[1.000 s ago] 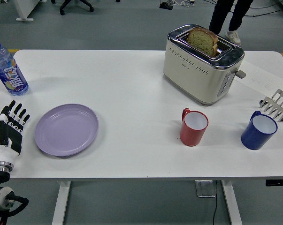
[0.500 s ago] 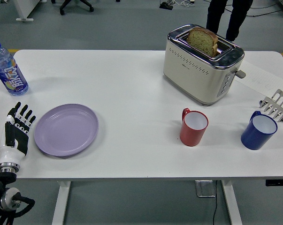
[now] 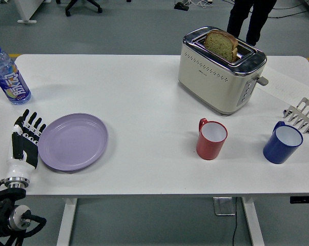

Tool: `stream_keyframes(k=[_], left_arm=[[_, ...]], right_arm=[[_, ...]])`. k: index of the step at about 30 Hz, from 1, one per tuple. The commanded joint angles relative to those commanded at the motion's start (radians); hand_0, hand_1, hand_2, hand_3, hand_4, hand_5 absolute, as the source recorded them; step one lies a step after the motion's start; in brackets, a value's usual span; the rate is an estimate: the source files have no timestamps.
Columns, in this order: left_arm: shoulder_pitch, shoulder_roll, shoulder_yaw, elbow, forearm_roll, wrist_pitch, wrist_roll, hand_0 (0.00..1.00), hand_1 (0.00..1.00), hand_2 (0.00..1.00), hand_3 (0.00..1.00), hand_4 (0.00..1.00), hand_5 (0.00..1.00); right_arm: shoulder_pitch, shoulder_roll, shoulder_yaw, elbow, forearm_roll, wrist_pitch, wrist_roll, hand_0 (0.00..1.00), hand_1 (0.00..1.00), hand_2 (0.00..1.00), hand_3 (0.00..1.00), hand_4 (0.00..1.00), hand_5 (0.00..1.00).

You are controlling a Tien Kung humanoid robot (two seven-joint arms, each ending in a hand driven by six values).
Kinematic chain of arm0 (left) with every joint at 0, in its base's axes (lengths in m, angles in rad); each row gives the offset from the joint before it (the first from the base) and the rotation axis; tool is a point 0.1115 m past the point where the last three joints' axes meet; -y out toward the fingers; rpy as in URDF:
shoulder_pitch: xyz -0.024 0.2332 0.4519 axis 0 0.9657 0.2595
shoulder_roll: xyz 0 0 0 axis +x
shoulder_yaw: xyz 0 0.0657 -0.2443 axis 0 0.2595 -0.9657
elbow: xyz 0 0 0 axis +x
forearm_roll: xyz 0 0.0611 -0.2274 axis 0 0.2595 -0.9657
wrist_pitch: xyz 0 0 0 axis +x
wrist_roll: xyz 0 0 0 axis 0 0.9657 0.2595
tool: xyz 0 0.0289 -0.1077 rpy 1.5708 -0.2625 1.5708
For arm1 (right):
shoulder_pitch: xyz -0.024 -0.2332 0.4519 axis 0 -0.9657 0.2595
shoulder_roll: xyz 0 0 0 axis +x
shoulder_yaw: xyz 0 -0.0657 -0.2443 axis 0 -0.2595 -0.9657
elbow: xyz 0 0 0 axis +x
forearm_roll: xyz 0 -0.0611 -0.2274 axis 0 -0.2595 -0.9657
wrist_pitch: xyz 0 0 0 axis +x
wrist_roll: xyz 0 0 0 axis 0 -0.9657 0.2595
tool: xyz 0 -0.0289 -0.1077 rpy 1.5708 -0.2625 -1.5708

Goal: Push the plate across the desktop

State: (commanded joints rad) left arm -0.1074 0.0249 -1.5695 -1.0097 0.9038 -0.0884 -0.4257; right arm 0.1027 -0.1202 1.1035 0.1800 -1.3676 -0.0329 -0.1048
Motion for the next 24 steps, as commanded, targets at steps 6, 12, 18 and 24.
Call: stream_keyframes(k=[6,12,18,24], left_arm=[[-0.002,-0.011,0.011,0.002,-0.006,0.004,-0.006,0.915,0.955,0.978,0.998,0.46,0.998],[-0.007,-0.015,0.031,0.005,-0.013,0.006,-0.01,0.914,0.953,0.978,0.998,0.46,0.998],[-0.015,-0.025,0.057,0.013,-0.039,0.024,-0.037,0.913,0.953,0.977,0.998,0.461,0.998],[-0.029,-0.025,0.076,0.017,-0.048,0.03,-0.048,0.912,0.95,0.973,0.998,0.46,0.998]], right_arm=[[0.0,-0.001,-0.007,0.0,0.009,-0.001,0.002,0.63,0.581,0.662,0.608,0.176,0.301],[0.001,-0.001,-0.007,0.0,0.006,0.0,0.002,0.631,0.582,0.662,0.609,0.177,0.301],[0.002,-0.002,-0.009,0.0,0.006,0.001,0.003,0.631,0.582,0.662,0.609,0.177,0.3],[0.004,-0.003,-0.012,0.0,0.006,0.002,0.005,0.631,0.582,0.662,0.609,0.177,0.3]])
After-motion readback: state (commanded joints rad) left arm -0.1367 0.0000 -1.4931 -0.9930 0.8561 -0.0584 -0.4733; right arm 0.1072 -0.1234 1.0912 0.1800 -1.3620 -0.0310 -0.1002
